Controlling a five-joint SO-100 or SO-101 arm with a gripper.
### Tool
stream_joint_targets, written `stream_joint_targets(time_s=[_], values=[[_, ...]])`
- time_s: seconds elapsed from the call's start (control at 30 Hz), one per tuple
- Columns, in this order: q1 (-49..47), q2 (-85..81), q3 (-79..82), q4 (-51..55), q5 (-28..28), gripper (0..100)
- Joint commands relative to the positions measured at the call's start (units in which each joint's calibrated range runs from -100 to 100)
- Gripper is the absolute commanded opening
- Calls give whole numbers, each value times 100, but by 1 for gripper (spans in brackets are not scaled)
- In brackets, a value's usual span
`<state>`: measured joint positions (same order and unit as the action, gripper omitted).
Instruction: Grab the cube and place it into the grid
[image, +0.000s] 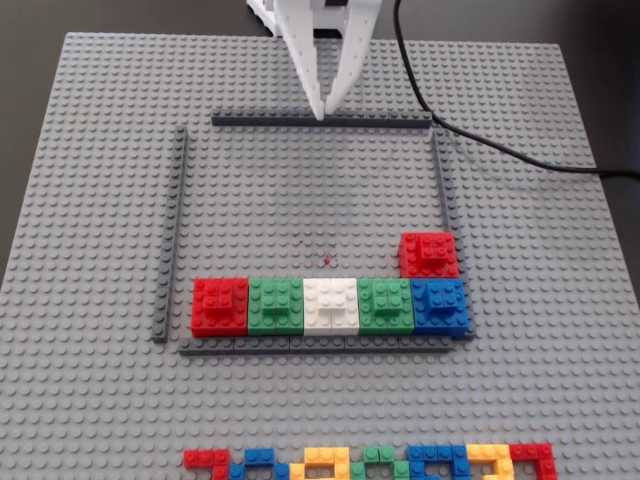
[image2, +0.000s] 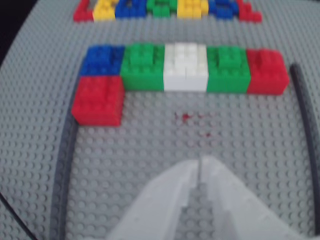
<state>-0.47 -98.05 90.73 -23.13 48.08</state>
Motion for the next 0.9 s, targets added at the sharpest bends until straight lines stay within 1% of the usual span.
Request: stream_joint_targets(time_s=[0.0, 0.13, 0.27, 0.43, 0.6, 0.87], values=[[73, -195, 75, 21, 5, 0], [51, -195, 265, 61, 10, 0], [73, -186, 619, 124, 181, 0], [73, -186, 918, 227, 190, 0], [51, -186, 918, 388, 122, 0], [103, -195, 918, 788, 171, 0]])
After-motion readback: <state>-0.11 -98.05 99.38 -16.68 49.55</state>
